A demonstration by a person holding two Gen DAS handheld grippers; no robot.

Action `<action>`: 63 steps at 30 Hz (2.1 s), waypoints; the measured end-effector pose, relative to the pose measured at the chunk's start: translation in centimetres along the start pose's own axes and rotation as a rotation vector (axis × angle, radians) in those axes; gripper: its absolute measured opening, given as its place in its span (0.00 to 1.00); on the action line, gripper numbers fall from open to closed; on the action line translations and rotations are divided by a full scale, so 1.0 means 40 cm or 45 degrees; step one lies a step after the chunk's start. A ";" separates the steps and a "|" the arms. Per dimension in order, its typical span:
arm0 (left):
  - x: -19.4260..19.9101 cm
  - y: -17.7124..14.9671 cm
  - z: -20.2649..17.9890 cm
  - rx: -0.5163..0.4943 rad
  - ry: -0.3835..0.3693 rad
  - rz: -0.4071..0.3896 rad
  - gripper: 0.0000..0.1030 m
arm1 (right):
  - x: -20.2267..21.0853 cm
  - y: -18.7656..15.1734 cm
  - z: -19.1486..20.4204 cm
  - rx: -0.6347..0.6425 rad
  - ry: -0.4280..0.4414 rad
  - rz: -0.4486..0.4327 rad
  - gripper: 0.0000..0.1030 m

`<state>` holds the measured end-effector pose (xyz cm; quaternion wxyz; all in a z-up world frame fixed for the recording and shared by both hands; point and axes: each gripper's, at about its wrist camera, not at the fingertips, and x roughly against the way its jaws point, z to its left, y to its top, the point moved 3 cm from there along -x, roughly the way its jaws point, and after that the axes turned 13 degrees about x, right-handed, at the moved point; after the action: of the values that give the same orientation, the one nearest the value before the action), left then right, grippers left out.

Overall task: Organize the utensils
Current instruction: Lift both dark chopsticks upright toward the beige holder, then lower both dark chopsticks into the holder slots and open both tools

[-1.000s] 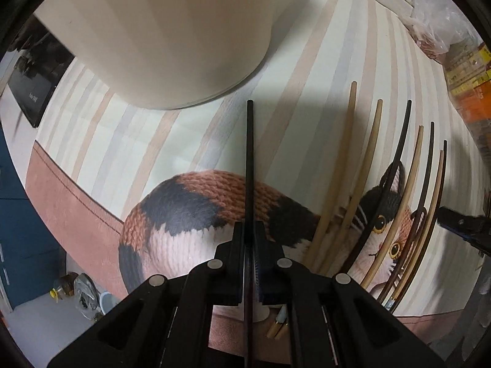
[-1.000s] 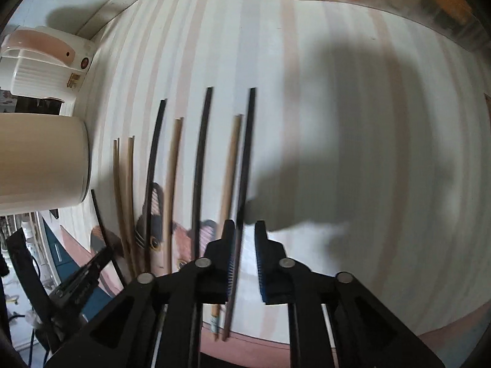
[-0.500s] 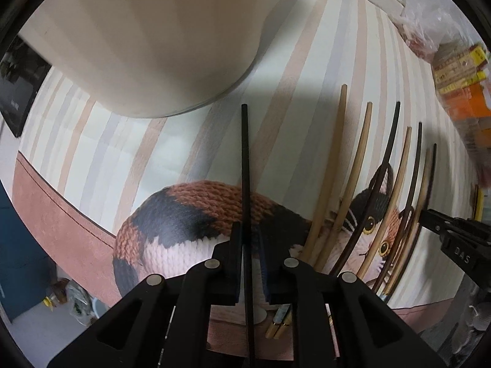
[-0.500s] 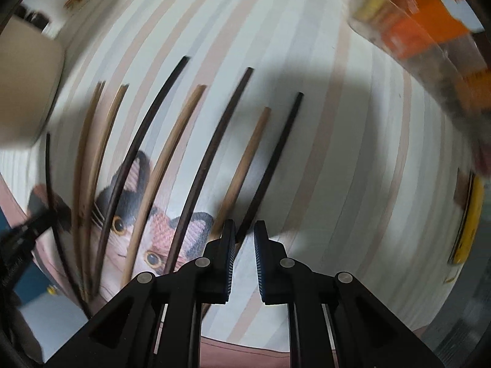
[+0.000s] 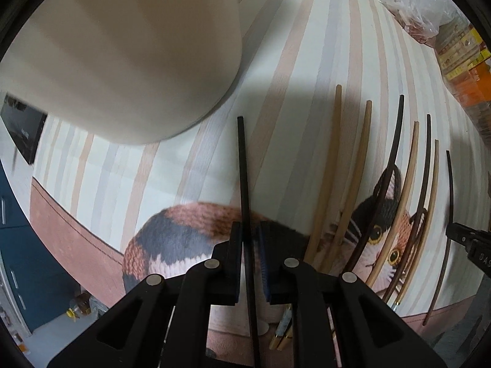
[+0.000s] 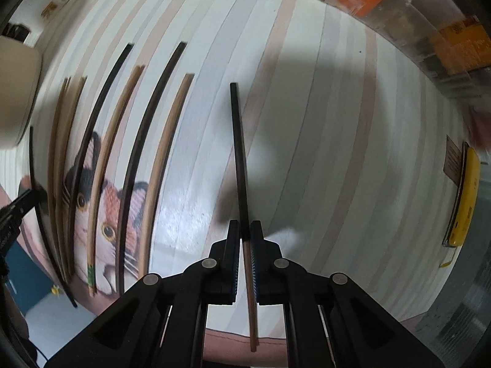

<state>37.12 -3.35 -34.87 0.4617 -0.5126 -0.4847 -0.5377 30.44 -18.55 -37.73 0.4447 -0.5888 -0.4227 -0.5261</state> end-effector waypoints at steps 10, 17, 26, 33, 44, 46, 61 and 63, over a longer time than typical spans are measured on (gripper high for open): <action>0.027 -0.014 -0.038 0.003 0.056 -0.103 0.03 | 0.033 -0.057 -0.067 -0.125 0.063 -0.110 0.05; 0.193 -0.068 -0.041 0.023 0.001 -0.318 0.03 | 0.152 -0.125 -0.079 -0.077 0.075 -0.296 0.05; 0.345 -0.093 0.003 0.073 -0.087 -0.492 0.03 | 0.312 -0.145 -0.023 0.021 0.050 -0.547 0.05; 0.410 -0.074 -0.008 0.095 -0.106 -0.600 0.02 | 0.382 -0.084 -0.006 0.047 0.030 -0.694 0.05; 0.545 -0.020 -0.024 0.107 -0.191 -0.711 0.02 | 0.509 -0.037 0.017 0.040 0.064 -0.849 0.05; 0.590 -0.004 -0.024 0.105 -0.220 -0.732 0.02 | 0.545 -0.027 0.020 0.035 0.086 -0.876 0.05; 0.915 0.152 0.057 0.171 -0.303 -0.953 0.02 | 0.859 0.117 0.140 0.100 0.195 -1.123 0.05; 0.947 0.175 0.086 0.181 -0.287 -0.978 0.02 | 0.892 0.141 0.175 0.120 0.212 -1.149 0.05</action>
<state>42.60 -0.64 3.32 0.2056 -0.3167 -0.7246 -0.5765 40.78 -12.09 -3.00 0.2299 -0.2808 -0.6232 -0.6928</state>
